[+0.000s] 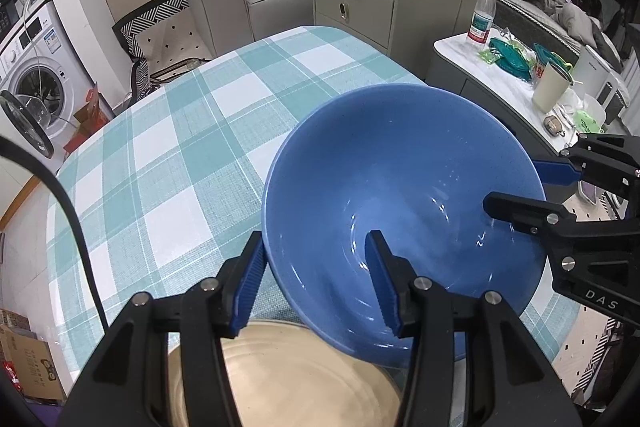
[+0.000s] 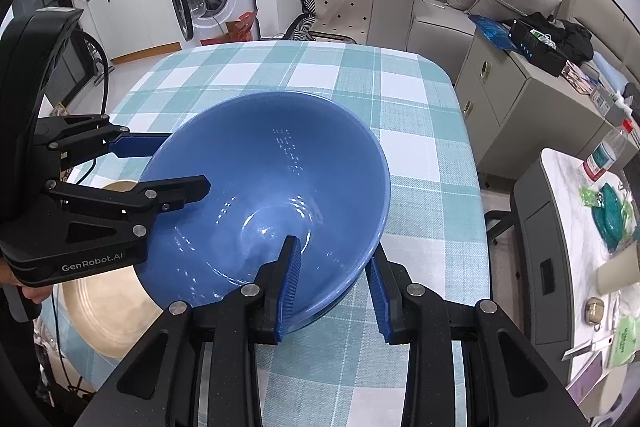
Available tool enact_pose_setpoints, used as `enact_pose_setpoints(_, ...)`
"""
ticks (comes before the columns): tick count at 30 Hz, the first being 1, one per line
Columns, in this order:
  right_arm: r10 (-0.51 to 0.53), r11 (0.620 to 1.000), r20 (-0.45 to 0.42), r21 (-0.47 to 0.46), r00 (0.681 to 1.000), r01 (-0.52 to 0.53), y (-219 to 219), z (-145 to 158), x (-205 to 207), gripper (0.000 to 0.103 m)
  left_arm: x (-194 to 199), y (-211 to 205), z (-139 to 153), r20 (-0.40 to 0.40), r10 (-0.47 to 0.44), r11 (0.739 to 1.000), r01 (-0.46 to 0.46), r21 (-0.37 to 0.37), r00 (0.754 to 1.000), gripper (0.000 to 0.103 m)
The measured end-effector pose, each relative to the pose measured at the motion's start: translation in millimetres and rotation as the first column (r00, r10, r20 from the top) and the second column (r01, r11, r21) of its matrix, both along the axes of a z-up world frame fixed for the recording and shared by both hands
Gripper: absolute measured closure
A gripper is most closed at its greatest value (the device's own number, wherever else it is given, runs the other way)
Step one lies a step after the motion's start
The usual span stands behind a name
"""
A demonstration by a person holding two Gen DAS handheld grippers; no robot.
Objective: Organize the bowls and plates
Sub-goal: 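Lower the blue bowl into the bowl stack and open both grippers, then pull both open grippers back from the bowl stack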
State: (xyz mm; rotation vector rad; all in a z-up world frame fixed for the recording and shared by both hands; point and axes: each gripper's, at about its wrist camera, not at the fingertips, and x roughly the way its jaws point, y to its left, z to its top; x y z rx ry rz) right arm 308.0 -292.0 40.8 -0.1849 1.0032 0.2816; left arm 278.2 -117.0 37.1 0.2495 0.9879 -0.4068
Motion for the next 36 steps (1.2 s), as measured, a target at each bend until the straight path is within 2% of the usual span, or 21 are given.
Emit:
enact_pose_setpoints(5,0.002,1.000,0.002,0.000,1.000,-0.002,-1.0,-0.2,1.3,0.070,0.5,1.0,-1.8,-0.005,-0.003,1.000,0.003,0.000,1.000,0.051)
enact_pose_setpoints(7,0.003,1.000,0.003,0.011,1.000,-0.003,-1.8,0.2,1.3,0.067,0.3,2.1,-1.9,-0.007,-0.002,1.000,0.002,-0.010,1.000,0.051)
enact_pose_setpoints(9,0.000,1.000,0.012,0.016,1.000,0.000,-3.6,2.0,0.6,0.057,-0.7,2.6,-1.4,-0.005,-0.002,1.000,0.002,-0.015,1.000,0.047)
enact_pose_setpoints(11,0.010,0.999,0.032,0.035,0.999,-0.011,-5.3,5.8,-1.4,0.053,-4.5,2.0,1.3,0.009,-0.011,1.000,0.011,-0.025,1.000,0.037)
enact_pose_setpoints(16,0.021,0.998,0.060,0.050,0.998,-0.024,-6.5,14.9,-7.7,0.046,-11.7,2.6,9.3,0.032,-0.019,0.998,0.021,-0.056,0.999,0.032)
enact_pose_setpoints(18,0.024,0.998,0.069,0.060,0.997,-0.028,-6.9,17.6,-10.1,0.038,-13.2,3.8,12.0,0.040,-0.014,0.998,0.016,-0.067,0.999,0.025)
enact_pose_setpoints(21,0.028,0.996,0.081,0.080,0.996,-0.034,-8.5,21.2,-13.0,0.026,-15.9,6.5,16.1,0.050,-0.011,0.997,0.015,-0.080,0.999,0.024)
enact_pose_setpoints(25,0.023,0.994,0.099,0.100,0.995,-0.033,-10.1,23.5,-15.4,0.018,-16.8,10.7,18.1,0.052,0.001,0.995,0.004,-0.096,0.999,0.020)
enact_pose_setpoints(27,0.020,0.994,0.095,0.101,0.995,-0.030,-10.5,22.3,-14.6,0.014,-17.6,12.4,18.7,0.059,0.009,0.995,-0.003,-0.100,0.998,0.012)
enact_pose_setpoints(29,0.013,0.994,0.096,0.105,0.995,-0.023,-11.1,21.6,-14.5,0.006,-18.4,15.0,19.7,0.069,0.024,0.994,-0.016,-0.107,0.997,0.010)
enact_pose_setpoints(36,0.004,0.990,0.111,0.141,0.994,-0.020,-16.2,22.0,-17.0,0.001,-21.7,24.5,20.9,0.090,0.047,0.989,-0.033,-0.147,0.995,0.000)
